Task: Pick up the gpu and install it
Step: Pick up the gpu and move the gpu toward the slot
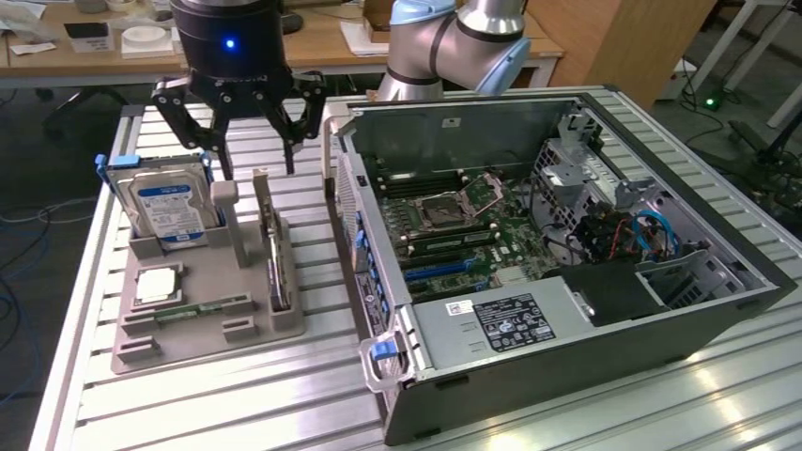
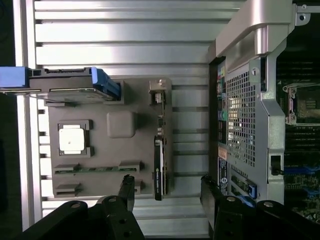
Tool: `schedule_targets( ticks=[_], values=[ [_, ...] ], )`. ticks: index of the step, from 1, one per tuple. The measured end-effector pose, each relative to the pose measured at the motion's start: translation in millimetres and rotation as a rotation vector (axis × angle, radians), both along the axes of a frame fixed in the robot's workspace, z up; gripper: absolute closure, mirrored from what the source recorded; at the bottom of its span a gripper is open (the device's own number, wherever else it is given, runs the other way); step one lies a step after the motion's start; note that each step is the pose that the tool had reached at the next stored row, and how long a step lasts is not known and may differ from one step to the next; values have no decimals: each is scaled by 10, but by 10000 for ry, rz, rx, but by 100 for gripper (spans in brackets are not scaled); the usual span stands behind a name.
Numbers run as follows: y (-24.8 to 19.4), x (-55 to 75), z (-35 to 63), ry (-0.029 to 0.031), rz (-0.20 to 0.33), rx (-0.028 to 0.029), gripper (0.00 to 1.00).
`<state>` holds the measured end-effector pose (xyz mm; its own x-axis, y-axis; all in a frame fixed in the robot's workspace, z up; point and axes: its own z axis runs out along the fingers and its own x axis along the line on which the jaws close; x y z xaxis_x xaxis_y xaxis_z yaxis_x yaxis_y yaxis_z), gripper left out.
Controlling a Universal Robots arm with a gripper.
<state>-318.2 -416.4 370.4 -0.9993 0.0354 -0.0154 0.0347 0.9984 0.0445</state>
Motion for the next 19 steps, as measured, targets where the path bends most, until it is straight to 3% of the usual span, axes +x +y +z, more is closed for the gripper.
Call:
schedule_targets(
  ticks=[19],
  values=[
    [-54,0,-177,-30,1,-1,35]
  ],
)
